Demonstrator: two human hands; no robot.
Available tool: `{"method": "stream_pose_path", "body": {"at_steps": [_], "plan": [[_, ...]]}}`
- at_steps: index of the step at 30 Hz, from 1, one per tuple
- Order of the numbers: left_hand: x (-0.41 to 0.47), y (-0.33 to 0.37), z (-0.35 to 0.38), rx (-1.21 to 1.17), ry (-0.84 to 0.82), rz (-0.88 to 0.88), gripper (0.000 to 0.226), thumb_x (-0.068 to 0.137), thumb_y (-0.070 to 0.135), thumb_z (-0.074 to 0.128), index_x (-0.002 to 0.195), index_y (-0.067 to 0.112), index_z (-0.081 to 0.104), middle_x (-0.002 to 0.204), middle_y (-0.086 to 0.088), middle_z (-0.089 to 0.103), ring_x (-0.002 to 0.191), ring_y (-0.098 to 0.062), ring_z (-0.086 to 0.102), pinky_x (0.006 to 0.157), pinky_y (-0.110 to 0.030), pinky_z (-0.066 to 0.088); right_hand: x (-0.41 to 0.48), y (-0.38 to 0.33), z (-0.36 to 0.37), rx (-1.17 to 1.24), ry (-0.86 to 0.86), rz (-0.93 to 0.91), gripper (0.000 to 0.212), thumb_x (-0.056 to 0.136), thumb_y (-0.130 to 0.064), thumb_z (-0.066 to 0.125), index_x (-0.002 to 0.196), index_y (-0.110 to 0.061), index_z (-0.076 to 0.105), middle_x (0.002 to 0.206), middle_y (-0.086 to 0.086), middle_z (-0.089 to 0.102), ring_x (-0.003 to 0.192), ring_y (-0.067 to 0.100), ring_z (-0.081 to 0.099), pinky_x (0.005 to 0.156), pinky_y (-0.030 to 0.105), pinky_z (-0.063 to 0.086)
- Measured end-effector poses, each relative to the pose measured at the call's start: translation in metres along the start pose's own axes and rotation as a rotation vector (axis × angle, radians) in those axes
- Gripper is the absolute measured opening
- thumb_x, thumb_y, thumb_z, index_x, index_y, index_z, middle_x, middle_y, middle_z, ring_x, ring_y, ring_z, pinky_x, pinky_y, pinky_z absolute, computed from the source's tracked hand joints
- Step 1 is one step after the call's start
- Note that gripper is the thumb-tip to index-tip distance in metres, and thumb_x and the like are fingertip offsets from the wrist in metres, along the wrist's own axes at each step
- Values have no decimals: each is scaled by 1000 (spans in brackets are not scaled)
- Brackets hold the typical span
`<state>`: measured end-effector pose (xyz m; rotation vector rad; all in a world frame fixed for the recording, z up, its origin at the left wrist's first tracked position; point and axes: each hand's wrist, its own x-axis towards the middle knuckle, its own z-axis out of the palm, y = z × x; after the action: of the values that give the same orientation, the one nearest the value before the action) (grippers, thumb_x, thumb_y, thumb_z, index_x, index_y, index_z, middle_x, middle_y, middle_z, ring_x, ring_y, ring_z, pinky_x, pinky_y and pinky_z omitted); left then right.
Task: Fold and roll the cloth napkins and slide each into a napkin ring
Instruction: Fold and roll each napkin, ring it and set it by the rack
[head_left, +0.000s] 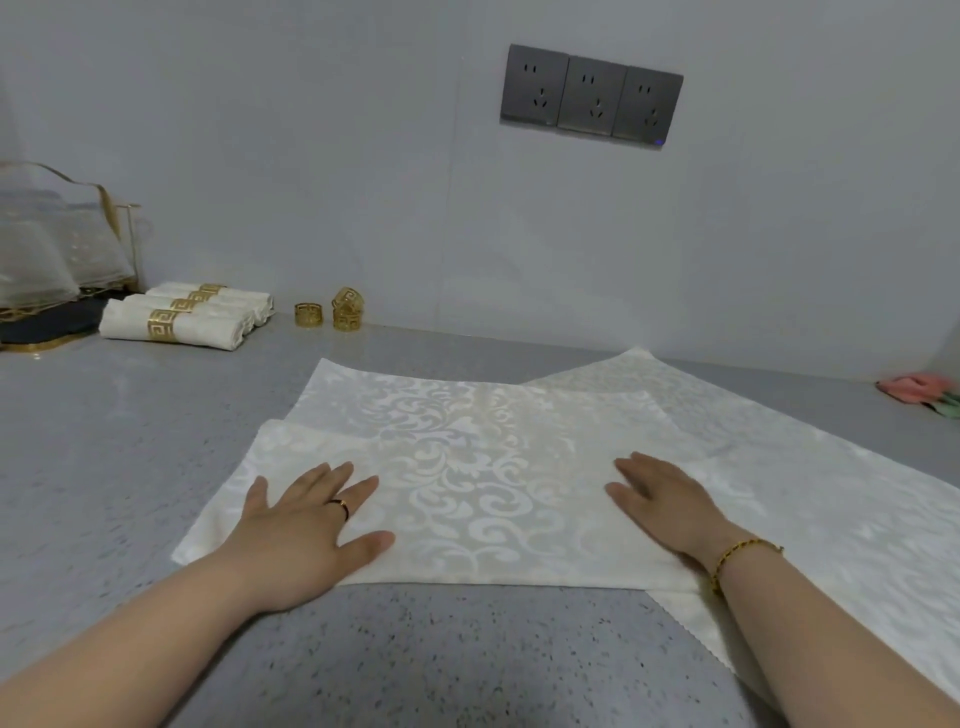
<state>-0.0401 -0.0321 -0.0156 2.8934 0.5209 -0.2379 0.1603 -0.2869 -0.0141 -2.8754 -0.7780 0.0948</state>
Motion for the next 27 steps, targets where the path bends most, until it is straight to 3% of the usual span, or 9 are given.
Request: {"method": "stream_pose_path", "body": {"at_steps": [3, 5, 7, 10, 13, 19, 24, 27], "plan": [[2, 0, -3, 15, -50, -15, 138, 20, 95, -19, 145, 37, -2, 154, 13, -10, 141, -8, -10, 113, -47, -8, 11, 8, -1, -19, 20, 74, 51, 97, -44, 30, 142, -22, 28, 153, 1, 20, 141, 20, 19, 114, 34, 18], [2, 3, -10, 39, -71, -43, 100, 62, 90, 11, 145, 36, 4, 155, 12, -2, 142, -10, -2, 114, -48, -4, 15, 7, 2, -26, 40, 69, 50, 97, -44, 30, 141, -21, 31, 152, 1, 25, 139, 21, 23, 113, 36, 22], [9, 9, -19, 81, -42, -66, 73, 84, 69, 29, 145, 32, 14, 153, 9, 11, 141, -14, 11, 114, -47, 2, 16, 7, 4, -27, 51, 69, 50, 96, -45, 30, 141, -21, 31, 151, 1, 26, 138, 21, 24, 112, 36, 23], [31, 18, -23, 57, 41, -55, 65, 88, 63, 30, 142, 28, 25, 148, 6, 24, 135, -16, 27, 112, -41, 13, 17, 9, 4, -26, 41, 63, 51, 97, -45, 30, 142, -23, 28, 153, 0, 20, 141, 20, 19, 114, 35, 18], [57, 30, -15, 20, 119, 10, 60, 93, 55, 29, 144, 23, 23, 150, 2, 22, 135, -18, 26, 109, -32, 22, 17, 9, 4, -12, 27, 67, 51, 97, -45, 29, 143, -24, 25, 154, -1, 16, 142, 19, 15, 115, 34, 15], [73, 30, 2, -52, 204, 26, 53, 96, 47, 26, 145, 26, 20, 154, 3, 12, 142, -14, 7, 116, -32, 6, 19, 5, 1, -35, -5, 86, 50, 97, -45, 28, 141, -22, 27, 152, 1, 22, 139, 20, 21, 113, 34, 20], [71, 30, 4, -39, 257, 16, 52, 96, 47, 25, 145, 27, 20, 154, 4, 12, 142, -12, 6, 116, -32, 4, 48, -18, -27, -215, -109, 141, 40, 94, -38, 36, 127, -16, 44, 130, 5, 48, 117, 24, 46, 91, 32, 38], [71, 29, 5, -34, 264, 14, 53, 96, 48, 24, 145, 28, 18, 154, 6, 10, 142, -11, 5, 115, -31, 2, 85, -35, -36, -165, -158, 73, 45, 92, -34, 46, 133, -16, 40, 138, 5, 44, 124, 24, 44, 97, 31, 37]]}}
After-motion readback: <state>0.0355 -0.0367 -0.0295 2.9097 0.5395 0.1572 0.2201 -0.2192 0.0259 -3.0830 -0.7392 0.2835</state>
